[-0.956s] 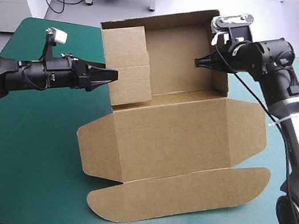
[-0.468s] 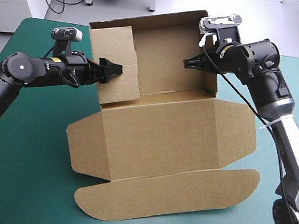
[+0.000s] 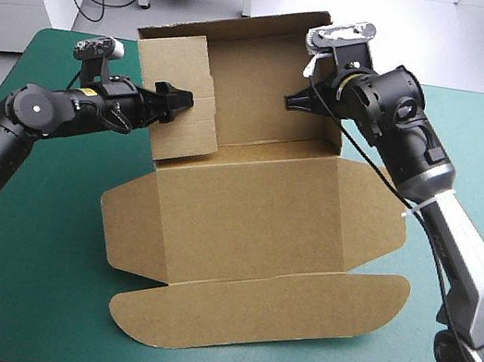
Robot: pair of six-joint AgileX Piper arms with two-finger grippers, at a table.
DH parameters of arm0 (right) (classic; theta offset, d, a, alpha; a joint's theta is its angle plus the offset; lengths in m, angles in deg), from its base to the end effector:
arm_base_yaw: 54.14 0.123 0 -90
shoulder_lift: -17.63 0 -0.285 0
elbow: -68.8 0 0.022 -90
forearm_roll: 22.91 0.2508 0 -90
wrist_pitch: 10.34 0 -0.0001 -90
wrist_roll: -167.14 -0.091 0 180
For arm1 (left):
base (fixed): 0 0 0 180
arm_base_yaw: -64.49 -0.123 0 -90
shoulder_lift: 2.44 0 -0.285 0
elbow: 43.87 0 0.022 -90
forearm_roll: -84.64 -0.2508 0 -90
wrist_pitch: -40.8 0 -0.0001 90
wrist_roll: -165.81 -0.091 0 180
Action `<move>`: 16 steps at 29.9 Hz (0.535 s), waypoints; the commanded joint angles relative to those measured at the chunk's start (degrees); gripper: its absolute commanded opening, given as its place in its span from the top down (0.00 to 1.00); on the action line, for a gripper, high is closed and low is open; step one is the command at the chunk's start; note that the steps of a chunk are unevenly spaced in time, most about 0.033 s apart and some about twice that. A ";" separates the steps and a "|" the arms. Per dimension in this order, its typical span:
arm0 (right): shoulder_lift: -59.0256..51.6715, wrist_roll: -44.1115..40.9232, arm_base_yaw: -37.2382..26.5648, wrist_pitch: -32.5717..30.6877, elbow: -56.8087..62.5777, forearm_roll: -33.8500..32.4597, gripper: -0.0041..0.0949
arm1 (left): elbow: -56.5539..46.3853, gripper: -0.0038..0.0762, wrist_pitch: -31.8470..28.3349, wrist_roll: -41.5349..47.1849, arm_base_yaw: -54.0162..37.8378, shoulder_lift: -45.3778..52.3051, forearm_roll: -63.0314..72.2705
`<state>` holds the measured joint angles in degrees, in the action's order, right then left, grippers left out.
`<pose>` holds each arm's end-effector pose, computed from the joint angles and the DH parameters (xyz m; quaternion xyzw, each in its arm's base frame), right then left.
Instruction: Fold the box
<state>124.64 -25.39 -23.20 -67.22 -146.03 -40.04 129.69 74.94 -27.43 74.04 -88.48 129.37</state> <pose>0.3417 0.1787 0.4390 -0.1624 0.8781 0.0204 0.4497 0.2952 -0.0862 0.3789 -0.0186 0.8466 -0.3187 0.4259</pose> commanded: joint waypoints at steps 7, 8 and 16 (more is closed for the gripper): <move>-2.88 -1.11 0.87 5.39 -1.66 1.79 0.97 | 2.03 0.54 -1.00 -0.55 1.07 -0.13 0.83; -2.88 -1.11 0.87 5.39 -1.66 1.79 0.97 | 2.03 0.65 -1.28 -0.74 1.07 -0.25 0.83; -2.88 -1.11 0.87 5.26 -1.66 3.12 0.97 | 2.03 0.96 -3.58 -1.22 1.07 -1.00 0.17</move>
<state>124.41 -26.50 -23.19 -67.49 -146.03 -41.45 129.69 72.58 -27.94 74.05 -91.83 123.98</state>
